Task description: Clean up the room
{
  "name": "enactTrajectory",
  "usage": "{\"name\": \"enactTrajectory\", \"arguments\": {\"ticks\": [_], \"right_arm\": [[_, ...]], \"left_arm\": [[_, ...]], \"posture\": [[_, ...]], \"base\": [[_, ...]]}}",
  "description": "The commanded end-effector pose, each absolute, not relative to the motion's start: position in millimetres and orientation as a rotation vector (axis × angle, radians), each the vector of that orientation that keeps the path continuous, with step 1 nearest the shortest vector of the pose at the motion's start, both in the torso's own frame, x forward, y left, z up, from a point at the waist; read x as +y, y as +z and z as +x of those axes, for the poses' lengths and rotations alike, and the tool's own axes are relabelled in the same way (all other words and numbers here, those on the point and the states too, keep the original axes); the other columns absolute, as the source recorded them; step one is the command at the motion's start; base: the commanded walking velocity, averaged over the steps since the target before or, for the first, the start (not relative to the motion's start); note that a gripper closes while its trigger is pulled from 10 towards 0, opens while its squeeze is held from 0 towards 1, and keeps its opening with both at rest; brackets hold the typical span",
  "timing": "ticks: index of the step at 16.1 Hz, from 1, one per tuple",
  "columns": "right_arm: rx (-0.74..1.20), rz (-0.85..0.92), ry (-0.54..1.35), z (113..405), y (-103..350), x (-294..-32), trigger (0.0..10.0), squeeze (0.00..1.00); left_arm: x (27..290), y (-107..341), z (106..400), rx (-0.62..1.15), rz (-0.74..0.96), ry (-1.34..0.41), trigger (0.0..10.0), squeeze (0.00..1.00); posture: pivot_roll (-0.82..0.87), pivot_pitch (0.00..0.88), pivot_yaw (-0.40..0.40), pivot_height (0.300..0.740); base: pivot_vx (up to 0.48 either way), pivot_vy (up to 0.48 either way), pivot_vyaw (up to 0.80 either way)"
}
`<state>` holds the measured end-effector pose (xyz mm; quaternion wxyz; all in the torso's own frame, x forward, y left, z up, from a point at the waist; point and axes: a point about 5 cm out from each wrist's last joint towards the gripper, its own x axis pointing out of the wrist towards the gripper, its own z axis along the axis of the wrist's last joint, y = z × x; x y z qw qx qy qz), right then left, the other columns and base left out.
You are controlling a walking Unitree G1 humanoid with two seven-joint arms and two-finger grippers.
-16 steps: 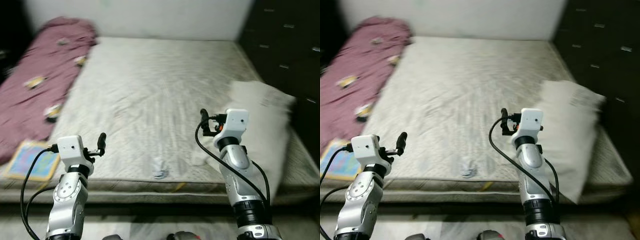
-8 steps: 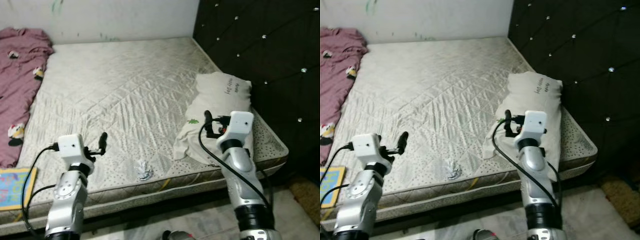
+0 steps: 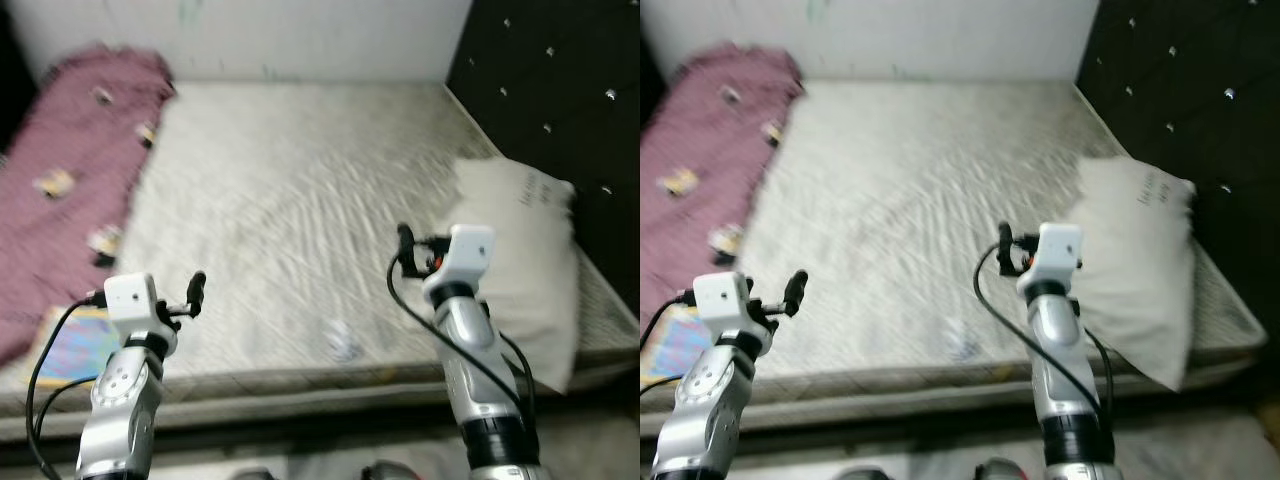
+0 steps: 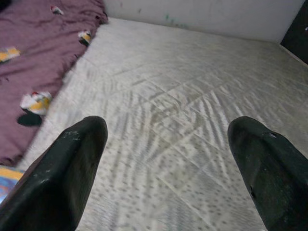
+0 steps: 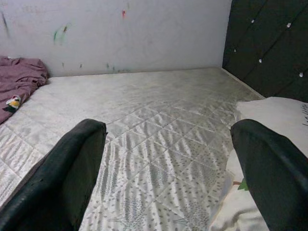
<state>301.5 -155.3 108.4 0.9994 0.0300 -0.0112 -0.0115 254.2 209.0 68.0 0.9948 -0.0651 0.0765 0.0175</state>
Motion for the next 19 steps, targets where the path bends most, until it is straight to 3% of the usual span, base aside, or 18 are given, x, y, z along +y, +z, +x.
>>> {"name": "enactTrajectory", "arguments": {"ticks": [1, 19], "right_arm": [[-0.019, 0.053, -0.061, 300.1, 108.3, -166.3, 10.0, 0.0], [-0.048, 0.064, -0.05, 297.3, 113.6, -164.9, 10.0, 0.0]], "left_arm": [[200.6, 70.5, 256.8, 0.144, -0.133, 0.001, 10.0, 0.0], [202.0, 74.9, 254.8, 0.113, -0.107, 0.014, 10.0, 0.0]], "posture": [[0.0, 0.0, 0.007, 0.74], [0.0, 0.0, 0.011, 0.74]], "base": [[0.0, 0.48, 0.0], [0.0, 0.015, 0.0]]}}
